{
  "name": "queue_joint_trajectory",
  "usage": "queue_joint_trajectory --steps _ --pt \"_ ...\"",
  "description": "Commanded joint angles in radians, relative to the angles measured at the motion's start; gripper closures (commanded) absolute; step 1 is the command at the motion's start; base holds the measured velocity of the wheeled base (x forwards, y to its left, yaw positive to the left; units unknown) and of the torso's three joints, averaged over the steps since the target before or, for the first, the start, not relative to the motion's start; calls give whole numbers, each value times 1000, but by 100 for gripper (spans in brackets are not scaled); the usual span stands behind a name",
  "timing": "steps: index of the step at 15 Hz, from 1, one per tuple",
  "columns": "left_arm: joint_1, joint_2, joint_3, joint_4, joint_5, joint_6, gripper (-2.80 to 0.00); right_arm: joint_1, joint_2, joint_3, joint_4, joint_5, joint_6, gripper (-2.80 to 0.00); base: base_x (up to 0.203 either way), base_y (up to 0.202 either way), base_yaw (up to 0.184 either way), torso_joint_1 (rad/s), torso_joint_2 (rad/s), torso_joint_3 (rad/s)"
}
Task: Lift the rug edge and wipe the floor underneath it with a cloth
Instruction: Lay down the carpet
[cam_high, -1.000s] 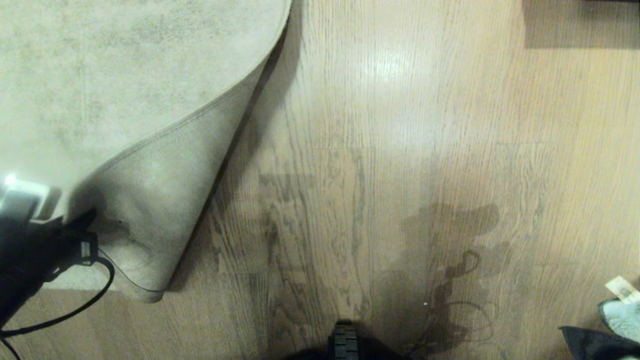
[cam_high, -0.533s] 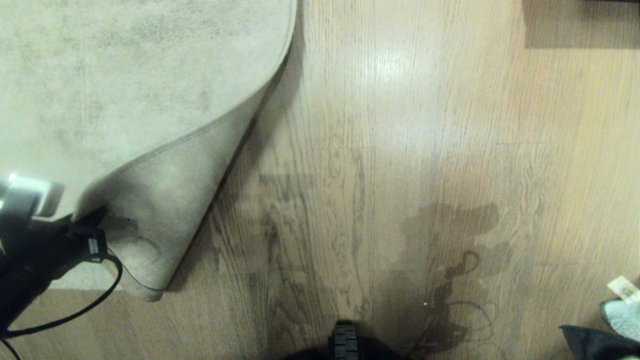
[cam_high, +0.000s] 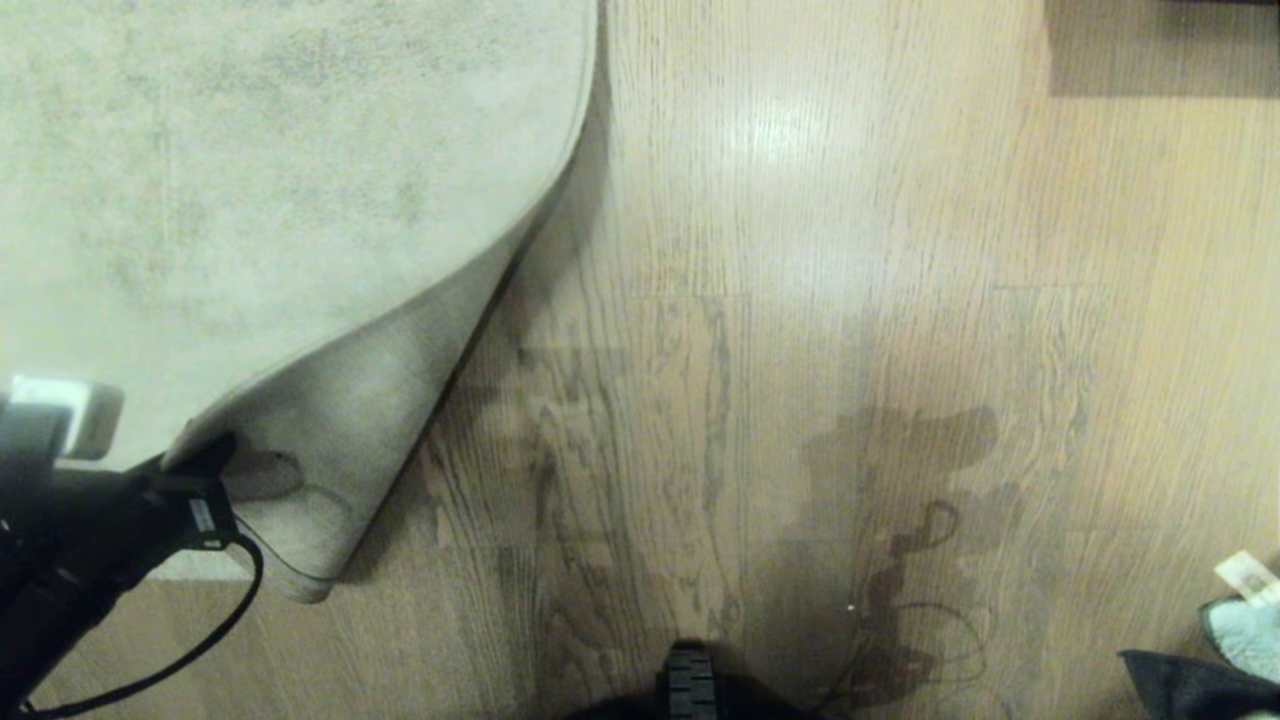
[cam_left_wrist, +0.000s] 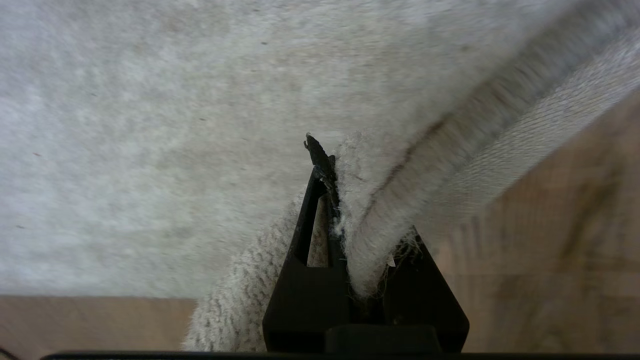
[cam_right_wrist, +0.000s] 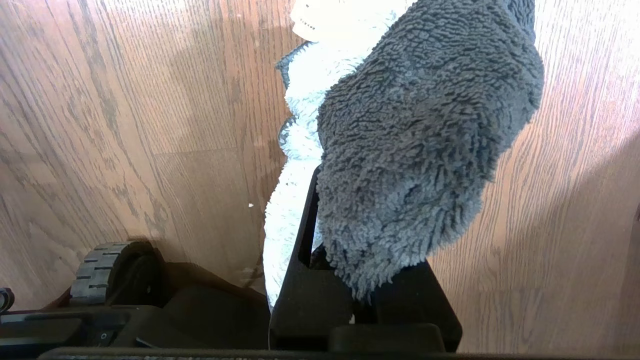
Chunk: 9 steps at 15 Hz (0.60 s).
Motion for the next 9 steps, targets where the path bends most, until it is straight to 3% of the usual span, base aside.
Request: queue_joint_trajectory --steps 1,9 --pt "-37 -38 5 -8 12 -27 0 0 2 0 -1 0 1 0 0 0 0 0 0 0" --pt "-54 -69 18 1 22 -73 0 -1 2 0 -1 0 1 0 0 0 0 0 0 0"
